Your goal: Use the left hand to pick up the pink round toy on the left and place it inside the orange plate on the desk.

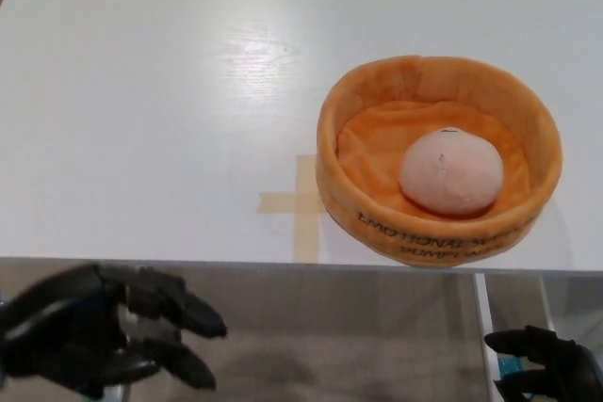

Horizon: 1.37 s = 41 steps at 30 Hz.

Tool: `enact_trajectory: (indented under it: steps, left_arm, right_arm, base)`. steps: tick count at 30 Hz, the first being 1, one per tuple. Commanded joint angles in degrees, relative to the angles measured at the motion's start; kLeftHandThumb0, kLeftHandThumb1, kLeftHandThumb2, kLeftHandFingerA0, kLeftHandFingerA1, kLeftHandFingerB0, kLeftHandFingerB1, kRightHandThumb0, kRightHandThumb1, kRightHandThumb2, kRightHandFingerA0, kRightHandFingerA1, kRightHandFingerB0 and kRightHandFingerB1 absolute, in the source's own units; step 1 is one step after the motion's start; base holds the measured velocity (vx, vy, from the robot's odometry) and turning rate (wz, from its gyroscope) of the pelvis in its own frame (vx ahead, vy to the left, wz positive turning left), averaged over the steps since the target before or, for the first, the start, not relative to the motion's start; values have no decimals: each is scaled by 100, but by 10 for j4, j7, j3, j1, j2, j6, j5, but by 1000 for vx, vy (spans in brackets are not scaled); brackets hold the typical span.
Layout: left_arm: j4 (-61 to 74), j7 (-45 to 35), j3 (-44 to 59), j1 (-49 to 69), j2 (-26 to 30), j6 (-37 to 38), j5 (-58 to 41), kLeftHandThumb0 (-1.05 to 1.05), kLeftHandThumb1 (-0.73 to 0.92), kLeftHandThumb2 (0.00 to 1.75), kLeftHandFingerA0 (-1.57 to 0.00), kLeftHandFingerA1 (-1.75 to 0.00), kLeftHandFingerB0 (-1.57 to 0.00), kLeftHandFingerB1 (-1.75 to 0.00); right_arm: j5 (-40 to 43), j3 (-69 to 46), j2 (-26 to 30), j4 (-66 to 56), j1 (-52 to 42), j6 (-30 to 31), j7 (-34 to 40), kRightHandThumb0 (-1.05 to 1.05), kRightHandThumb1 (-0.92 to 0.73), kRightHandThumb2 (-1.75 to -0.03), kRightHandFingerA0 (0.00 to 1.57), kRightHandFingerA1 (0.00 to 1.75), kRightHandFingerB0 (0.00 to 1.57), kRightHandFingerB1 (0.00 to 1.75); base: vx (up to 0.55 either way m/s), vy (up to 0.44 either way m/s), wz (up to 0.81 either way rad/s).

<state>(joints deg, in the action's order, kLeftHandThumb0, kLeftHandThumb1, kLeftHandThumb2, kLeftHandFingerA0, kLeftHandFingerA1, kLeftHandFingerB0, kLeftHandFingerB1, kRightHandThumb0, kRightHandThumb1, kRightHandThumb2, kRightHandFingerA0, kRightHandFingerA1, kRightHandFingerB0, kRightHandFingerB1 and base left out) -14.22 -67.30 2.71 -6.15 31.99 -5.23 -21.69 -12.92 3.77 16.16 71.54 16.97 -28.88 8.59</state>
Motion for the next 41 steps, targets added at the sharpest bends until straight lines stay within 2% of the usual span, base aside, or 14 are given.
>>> enact_trajectory:
  steps: [1, 5, 18, 27, 28, 29, 30, 31, 32, 36, 37, 38, 39, 41]
  left_arm:
    - [-144, -57, -36, -19, -32, -10, 7, -25, 64, 59, -67, -52, -63, -41]
    - [-203, 90, -31, -33, -67, 0, 59, -22, 64, 59, -65, -48, -58, -40]
    - [-377, 319, -38, -82, -119, 129, 160, -27, 61, 58, -62, -47, -55, -38]
    - [-468, 461, -83, -137, -127, 146, 234, -23, 62, 58, -70, -47, -61, -40]
    - [-481, 492, -108, -145, -123, 159, 264, -25, 61, 58, -75, -65, -62, -40]
    - [-485, 499, -113, -147, -123, 162, 270, -25, 61, 58, -75, -65, -62, -40]
    - [-489, 525, -131, -150, -122, 169, 291, -37, 49, 80, -73, -97, -58, -55]
    - [-490, 532, -135, -151, -122, 171, 296, -37, 49, 80, -73, -97, -58, -55]
    - [-496, 544, -139, -155, -123, 165, 299, -28, 57, 58, -62, -133, -65, -41]
    - [-517, 573, -145, -168, -129, 158, 295, -27, 57, 58, -62, -136, -66, -43]
    - [-521, 588, -139, -172, -133, 156, 289, -27, 57, 57, -66, -66, -59, -41]
    - [-524, 599, -135, -175, -136, 155, 285, -27, 57, 57, -66, -66, -59, -41]
    - [-530, 613, -130, -181, -140, 148, 280, -27, 60, 58, -42, -40, -46, -35]
    - [-539, 628, -124, -189, -146, 137, 271, -27, 63, 58, -35, -37, -39, -32]
  right_arm:
    - [1, -4, -3, 7, -11, 6, 7, -11, -64, -58, 65, 57, 66, 50]
    - [-5, 1, -2, 5, -14, 9, 11, -12, -64, -58, 62, 54, 65, 49]
    - [-2, -1, 1, 5, -12, 3, 5, -12, -65, -59, 63, 55, 65, 49]
    - [-2, -1, -1, 5, -10, 5, 8, -11, -64, -58, 63, 55, 65, 50]
    - [-1, -2, 0, 5, -10, 2, 6, -11, -64, -58, 62, 55, 65, 50]
    - [-1, -2, 0, 5, -10, 2, 6, -11, -64, -58, 62, 55, 65, 50]
    - [0, -3, 1, 5, -10, 3, 6, -12, -64, -58, 62, 54, 65, 49]
    - [0, -3, 1, 4, -10, 3, 6, -12, -64, -58, 62, 54, 65, 49]
    - [1, -4, 2, 4, -9, 4, 5, -12, -65, -59, 62, 55, 64, 49]
    - [3, -5, 2, 3, -5, 5, 2, -12, -65, -59, 61, 54, 64, 49]
    - [3, -5, 3, 3, -4, 4, 2, -12, -64, -58, 61, 54, 65, 50]
    - [2, -5, 4, 3, -3, 4, 3, -12, -64, -58, 61, 54, 65, 50]
    - [1, -5, 4, 2, -2, 2, 4, -11, -64, -58, 62, 56, 65, 50]
    - [0, -4, 4, 2, -2, 1, 6, -12, -64, -58, 63, 56, 65, 50]
  base:
    - [0, 0, 0]
    - [0, 0, 0]
    - [0, 0, 0]
    - [0, 0, 0]
    - [0, 0, 0]
    - [0, 0, 0]
    - [0, 0, 0]
    - [0, 0, 0]
    - [0, 0, 0]
    - [0, 0, 0]
    - [0, 0, 0]
    - [0, 0, 0]
    - [0, 0, 0]
    - [0, 0, 0]
